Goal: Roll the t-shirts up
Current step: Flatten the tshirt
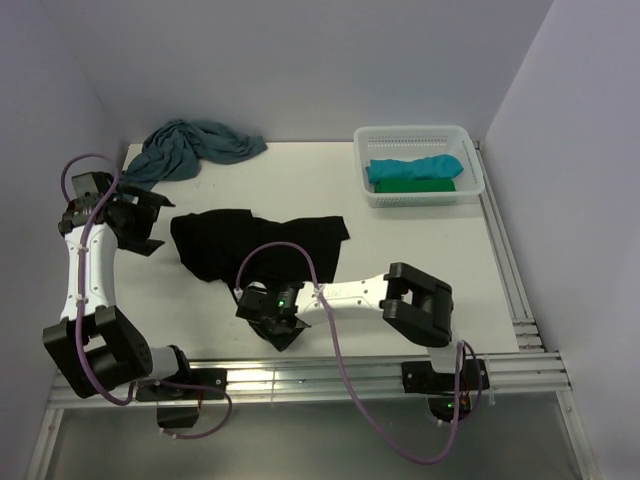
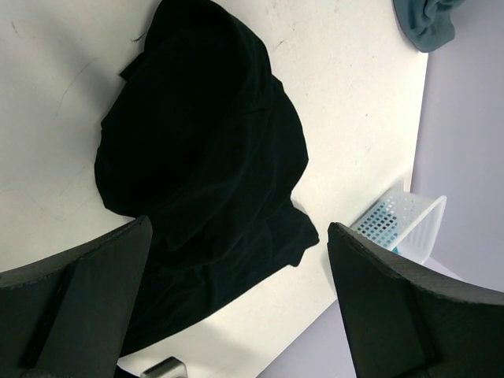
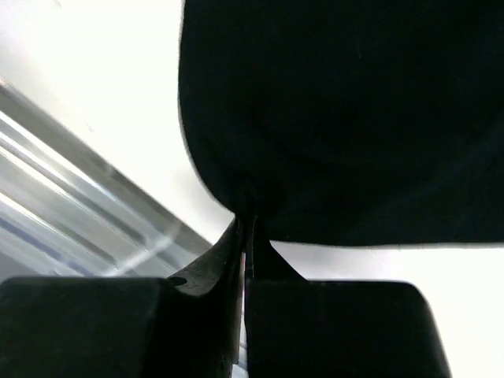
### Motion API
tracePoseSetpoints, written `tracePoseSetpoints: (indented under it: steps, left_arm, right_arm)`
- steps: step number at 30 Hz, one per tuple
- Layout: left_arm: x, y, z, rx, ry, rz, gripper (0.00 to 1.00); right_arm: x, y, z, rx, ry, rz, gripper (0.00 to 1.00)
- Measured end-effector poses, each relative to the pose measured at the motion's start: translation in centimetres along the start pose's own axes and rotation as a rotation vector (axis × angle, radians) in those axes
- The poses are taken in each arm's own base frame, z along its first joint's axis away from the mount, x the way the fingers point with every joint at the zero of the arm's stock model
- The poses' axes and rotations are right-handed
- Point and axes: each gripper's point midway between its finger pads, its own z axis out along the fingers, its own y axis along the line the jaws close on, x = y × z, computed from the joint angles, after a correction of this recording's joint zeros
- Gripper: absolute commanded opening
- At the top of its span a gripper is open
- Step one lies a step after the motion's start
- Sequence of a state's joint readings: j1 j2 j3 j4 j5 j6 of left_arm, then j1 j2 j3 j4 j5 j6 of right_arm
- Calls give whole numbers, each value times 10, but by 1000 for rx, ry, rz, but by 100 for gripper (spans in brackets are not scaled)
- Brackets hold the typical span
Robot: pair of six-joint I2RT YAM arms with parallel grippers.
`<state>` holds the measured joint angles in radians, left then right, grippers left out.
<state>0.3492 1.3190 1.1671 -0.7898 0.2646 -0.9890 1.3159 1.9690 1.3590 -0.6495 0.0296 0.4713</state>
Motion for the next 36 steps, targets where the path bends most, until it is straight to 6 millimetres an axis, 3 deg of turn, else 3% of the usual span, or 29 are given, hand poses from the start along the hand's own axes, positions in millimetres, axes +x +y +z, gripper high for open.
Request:
tracePoseSetpoints:
  steps: [3, 6, 8, 13, 15, 17, 19, 23, 26, 30, 36]
  left_arm:
    - [1, -2, 1, 5, 2, 7, 100]
    - [10, -4, 3, 13, 15, 28, 99]
    - [22, -2, 6, 13, 40, 48, 99]
    - [54, 5, 15, 0, 117, 96, 99]
    - [64, 0, 16, 7, 133, 127, 99]
    - [74, -6, 15, 2, 146, 164, 100]
    - [86, -19, 13, 8, 155, 213, 100]
    - [101, -34, 11, 33, 162, 275, 97]
    - [112, -33, 13, 35, 183, 297, 93]
    - [125, -23, 21, -16, 198, 328, 92]
    - [154, -9, 27, -40, 212, 335, 91]
  right_arm:
    - [9, -12, -12, 3, -12, 10, 0]
    - [11, -34, -51, 4, -43, 37, 0]
    - [-12, -49, -94, -29, -146, 83, 0]
    - [-114, -112, -251, -87, -563, 230, 0]
    - [-143, -147, -307, -61, -713, 292, 0]
    - [-151, -167, -330, -53, -774, 333, 0]
    - [-149, -180, -333, -30, -763, 366, 0]
    - [-146, -195, -308, -2, -668, 409, 0]
    - [-142, -218, -296, 17, -620, 470, 0]
    - [-136, -246, -299, 50, -621, 552, 0]
    - [-135, -262, -306, 38, -638, 611, 0]
